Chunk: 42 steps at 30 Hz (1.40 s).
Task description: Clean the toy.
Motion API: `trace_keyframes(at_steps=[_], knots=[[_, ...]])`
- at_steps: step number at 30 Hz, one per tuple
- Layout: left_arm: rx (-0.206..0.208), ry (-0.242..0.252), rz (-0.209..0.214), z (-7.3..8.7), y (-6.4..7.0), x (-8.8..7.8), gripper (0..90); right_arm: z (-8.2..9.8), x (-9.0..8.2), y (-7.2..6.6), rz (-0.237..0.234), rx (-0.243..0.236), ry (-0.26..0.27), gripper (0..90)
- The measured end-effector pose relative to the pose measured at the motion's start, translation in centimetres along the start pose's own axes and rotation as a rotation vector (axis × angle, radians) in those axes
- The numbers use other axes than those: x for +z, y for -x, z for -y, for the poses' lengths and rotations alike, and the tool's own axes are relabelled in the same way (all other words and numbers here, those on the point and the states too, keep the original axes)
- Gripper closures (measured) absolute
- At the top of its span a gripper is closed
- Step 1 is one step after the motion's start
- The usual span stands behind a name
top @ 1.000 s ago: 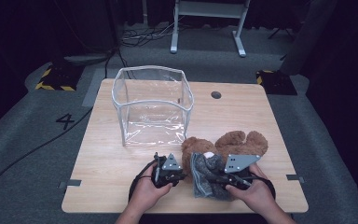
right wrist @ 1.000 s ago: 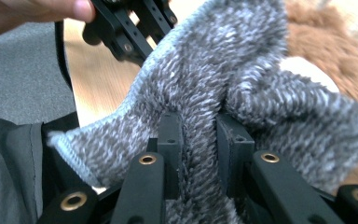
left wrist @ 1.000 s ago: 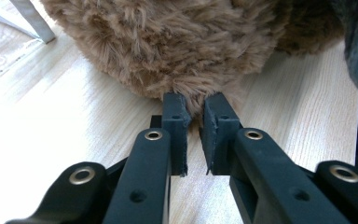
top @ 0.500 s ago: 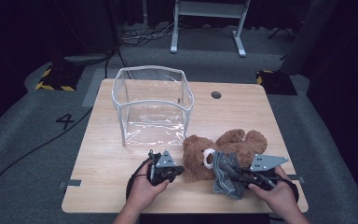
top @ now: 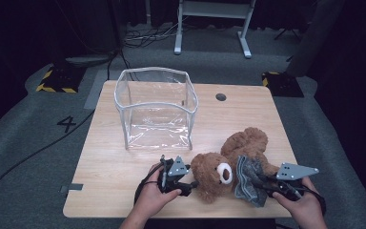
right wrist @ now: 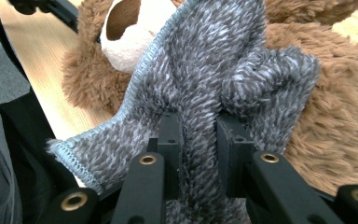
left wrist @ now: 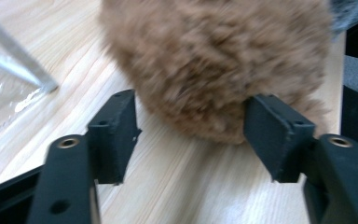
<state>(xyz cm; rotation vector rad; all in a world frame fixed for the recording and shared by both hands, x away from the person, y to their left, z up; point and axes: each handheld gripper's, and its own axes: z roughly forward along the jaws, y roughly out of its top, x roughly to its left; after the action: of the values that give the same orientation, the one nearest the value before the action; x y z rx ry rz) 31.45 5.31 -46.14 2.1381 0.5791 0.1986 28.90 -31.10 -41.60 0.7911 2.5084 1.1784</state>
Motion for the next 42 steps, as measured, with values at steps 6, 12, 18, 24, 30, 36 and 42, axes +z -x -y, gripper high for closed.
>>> trace_keyframes(at_steps=[6, 12, 18, 24, 30, 36, 42], knots=[[0.032, 0.024, -0.006, -0.5, 0.5, -0.2, 26.9, -0.8, 1.3, -0.2, -0.012, -0.012, 0.012, 74.2], [0.061, 0.014, -0.067, -0.5, 0.4, 0.6, 21.7, -1.9, 2.5, -0.1, -0.023, -0.016, 0.022, 74.3], [0.085, 0.082, -0.127, -1.1, 0.5, -0.1, 22.8, -2.4, 3.1, 0.4, -0.028, -0.010, 0.022, 74.4], [0.130, 0.074, -0.104, -1.5, 0.8, 0.8, 23.3, -3.1, 3.7, 0.9, -0.041, -0.005, 0.018, 74.4], [0.143, 0.038, -0.091, -1.9, 0.8, 2.3, 22.0, -3.7, 4.6, 1.4, -0.059, 0.001, 0.009, 74.4], [0.115, -0.017, -0.068, -2.0, 0.3, 2.8, 35.2, -4.0, 5.2, 1.4, -0.073, 0.001, 0.004, 74.4], [0.111, -0.074, -0.064, -2.5, 0.3, 2.5, 61.8, -3.9, 5.2, 1.3, -0.077, -0.001, 0.011, 74.4]])
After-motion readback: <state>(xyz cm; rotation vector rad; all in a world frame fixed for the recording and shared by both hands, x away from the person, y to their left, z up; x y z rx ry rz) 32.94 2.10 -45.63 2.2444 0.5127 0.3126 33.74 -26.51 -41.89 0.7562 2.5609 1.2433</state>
